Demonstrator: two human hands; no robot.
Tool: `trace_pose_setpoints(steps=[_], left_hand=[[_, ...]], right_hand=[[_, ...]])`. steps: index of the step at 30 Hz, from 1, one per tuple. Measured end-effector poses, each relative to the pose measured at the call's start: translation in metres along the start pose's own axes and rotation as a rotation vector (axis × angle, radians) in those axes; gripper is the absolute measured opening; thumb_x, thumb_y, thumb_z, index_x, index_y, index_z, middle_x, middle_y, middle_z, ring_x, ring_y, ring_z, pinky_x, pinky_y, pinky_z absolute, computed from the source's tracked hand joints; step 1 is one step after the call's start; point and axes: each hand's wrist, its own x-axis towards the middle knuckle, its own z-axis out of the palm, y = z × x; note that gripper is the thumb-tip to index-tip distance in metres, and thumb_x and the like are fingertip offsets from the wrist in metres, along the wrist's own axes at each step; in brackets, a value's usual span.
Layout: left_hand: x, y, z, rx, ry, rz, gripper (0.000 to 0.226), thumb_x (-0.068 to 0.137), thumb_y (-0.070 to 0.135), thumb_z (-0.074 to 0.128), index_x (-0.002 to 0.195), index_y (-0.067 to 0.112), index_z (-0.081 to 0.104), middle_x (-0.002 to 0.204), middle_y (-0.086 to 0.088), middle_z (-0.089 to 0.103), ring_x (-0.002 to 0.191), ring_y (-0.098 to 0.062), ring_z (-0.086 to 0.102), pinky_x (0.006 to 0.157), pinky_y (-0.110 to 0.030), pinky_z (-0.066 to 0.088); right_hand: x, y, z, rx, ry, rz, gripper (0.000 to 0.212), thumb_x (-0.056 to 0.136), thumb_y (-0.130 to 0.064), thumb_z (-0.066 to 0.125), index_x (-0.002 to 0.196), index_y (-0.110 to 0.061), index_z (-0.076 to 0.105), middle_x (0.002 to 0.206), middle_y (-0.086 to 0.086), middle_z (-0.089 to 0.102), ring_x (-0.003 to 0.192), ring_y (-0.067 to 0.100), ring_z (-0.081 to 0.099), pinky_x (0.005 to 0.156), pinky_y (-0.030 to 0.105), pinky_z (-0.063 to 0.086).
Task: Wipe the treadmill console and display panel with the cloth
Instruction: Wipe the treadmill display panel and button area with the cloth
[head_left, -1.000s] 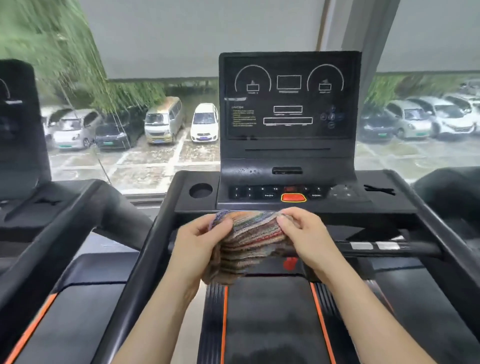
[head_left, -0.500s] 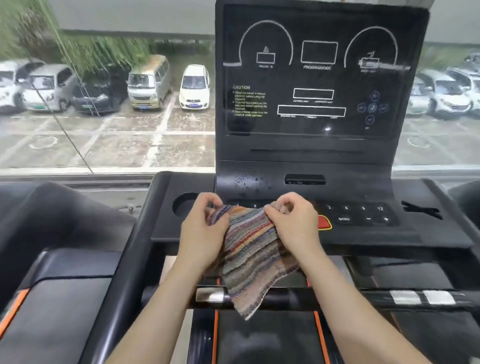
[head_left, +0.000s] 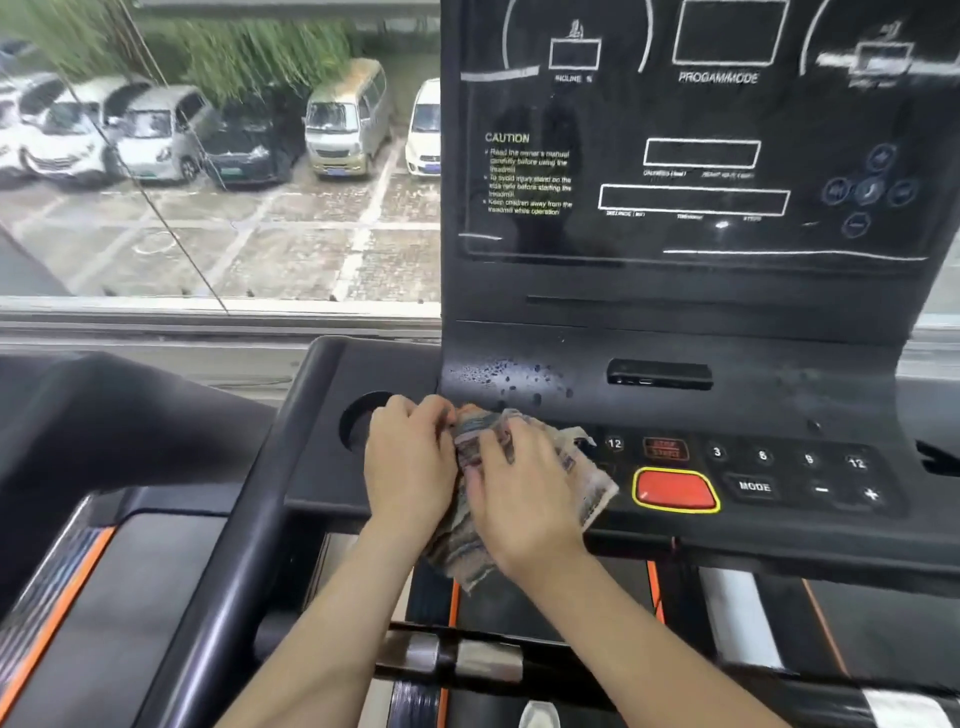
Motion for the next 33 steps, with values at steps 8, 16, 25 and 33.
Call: trace_pose_setpoints(steps=[8,16,25,33], left_hand=[[-0.009,-0.012,0.006,-0.115,-0.079,0.220,0.033,0.091,0.020,0.052,0.122,0.015,0.064,0.116,-0.002,0.061,0.106,-0.022,0.052,0.077,-0.029,0.044],[-0.017,-0.021,0.009,-0.105,-0.141,0.386,0.036,0.091,0.026,0.042,0.115,0.020,0.068,0.126,0.007,0.061,0.121,-0.015,0.048,0.097,-0.026,0.042],[0.027,-0.065,0.002,-0.170,-0.148,0.218,0.032,0.094,0.028,0.048,0.123,0.018,0.059,0.125,0.002,0.057,0.118,-0.021,0.050,0.100,-0.037,0.041],[0.017,-0.065,-0.004,-0.023,-0.234,0.198,0.039,0.096,0.041,0.044,0.134,0.037,0.046,0.115,0.010,0.058,0.106,-0.016,0.055,0.081,-0.036,0.048]], right_hand=[[0.051,0.003,-0.010,-0.055,-0.156,0.090,0.058,0.104,-0.038,0.018,0.155,-0.020,0.001,0.162,0.014,-0.012,0.147,0.032,-0.018,0.120,0.044,-0.002],[0.008,0.024,-0.005,-0.079,0.001,0.096,0.056,0.097,-0.036,0.034,0.146,-0.010,0.041,0.154,0.022,0.031,0.144,0.038,0.027,0.117,0.048,0.021],[0.053,0.015,-0.010,-0.047,-0.137,0.005,0.060,0.100,-0.031,0.025,0.155,-0.033,0.003,0.161,-0.001,-0.017,0.147,0.017,-0.021,0.120,0.040,-0.008],[0.048,0.036,-0.018,-0.046,-0.062,0.149,0.070,0.095,-0.066,0.013,0.155,-0.030,0.002,0.161,-0.007,-0.016,0.146,0.010,-0.022,0.121,0.039,-0.003]])
